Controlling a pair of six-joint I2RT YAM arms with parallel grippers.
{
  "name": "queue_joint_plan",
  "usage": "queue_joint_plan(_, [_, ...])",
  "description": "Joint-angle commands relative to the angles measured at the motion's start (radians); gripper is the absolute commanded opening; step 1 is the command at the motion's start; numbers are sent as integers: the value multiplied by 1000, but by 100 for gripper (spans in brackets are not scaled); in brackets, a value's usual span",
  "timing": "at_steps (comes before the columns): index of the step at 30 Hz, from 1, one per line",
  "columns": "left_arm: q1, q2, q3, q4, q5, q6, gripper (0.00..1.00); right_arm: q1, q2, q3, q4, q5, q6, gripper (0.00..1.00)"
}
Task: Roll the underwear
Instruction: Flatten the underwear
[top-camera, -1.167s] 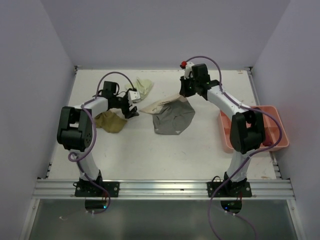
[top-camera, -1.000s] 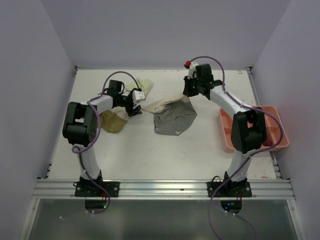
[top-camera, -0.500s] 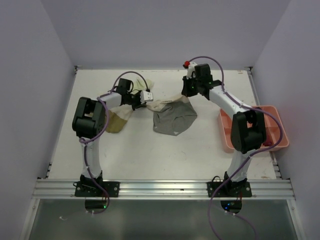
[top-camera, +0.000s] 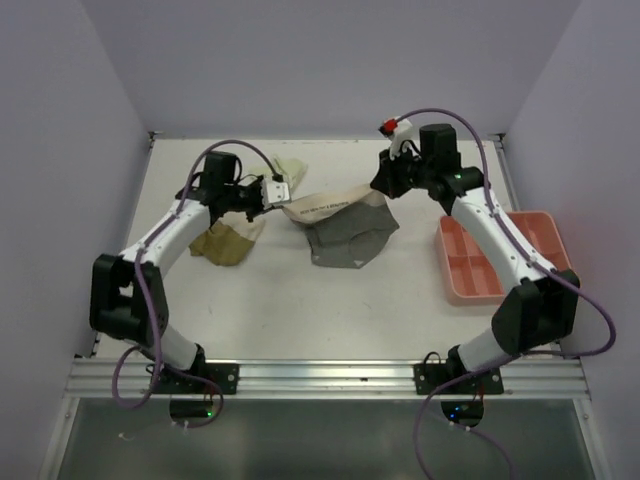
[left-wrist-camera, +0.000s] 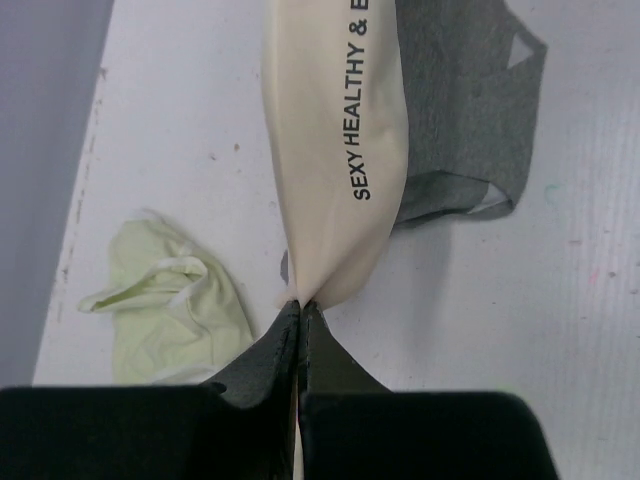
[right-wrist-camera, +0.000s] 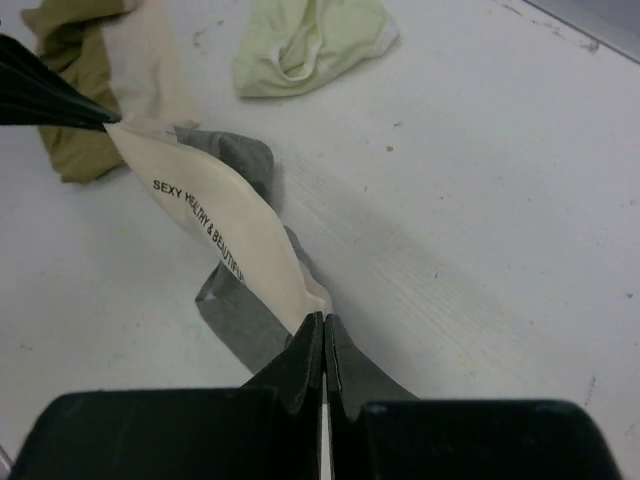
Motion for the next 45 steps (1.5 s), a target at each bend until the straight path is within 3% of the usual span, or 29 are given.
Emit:
queue_joint_plan(1, [-4,-168,-43,-181,86,-16,0,-2,-158,-48,-118,-147,-113,0])
queue_joint_plan(6, [-6,-402,-115,-331,117,16,0,1,-338,-171,-192,-233,-196,0])
queue_joint_plan(14, [-6,-669,-154,-527,162,-19,0,0,-453,-171,-384,-454,-271,0])
queue_joint_plan(21, [-6,-771,-57,-613,205,-63,0,-2,-441,-45,-544,-655,-348,0])
queue_joint_plan(25, [-6,-788,-27,-628,199,-63,0,-2,-420,13,-559,-690,-347,0])
queue_joint_plan(29, [-6,-711,-42,-587,160,-111,0,0,-369,-68,-532,-596,-339,0])
queue_joint_plan(34, [-6,-561,-88,-327,79,-317,0,-3,-256,-261,-260,-502,-224,0])
queue_joint_plan(40, [-6,-282,-56,-95,-42,-445,0,-23,-96,-252,-60,-398,-126,0])
queue_joint_plan(45, [-6,-21,70,-24,-113,-517,0,-25,54,-162,34,-256,-81,0])
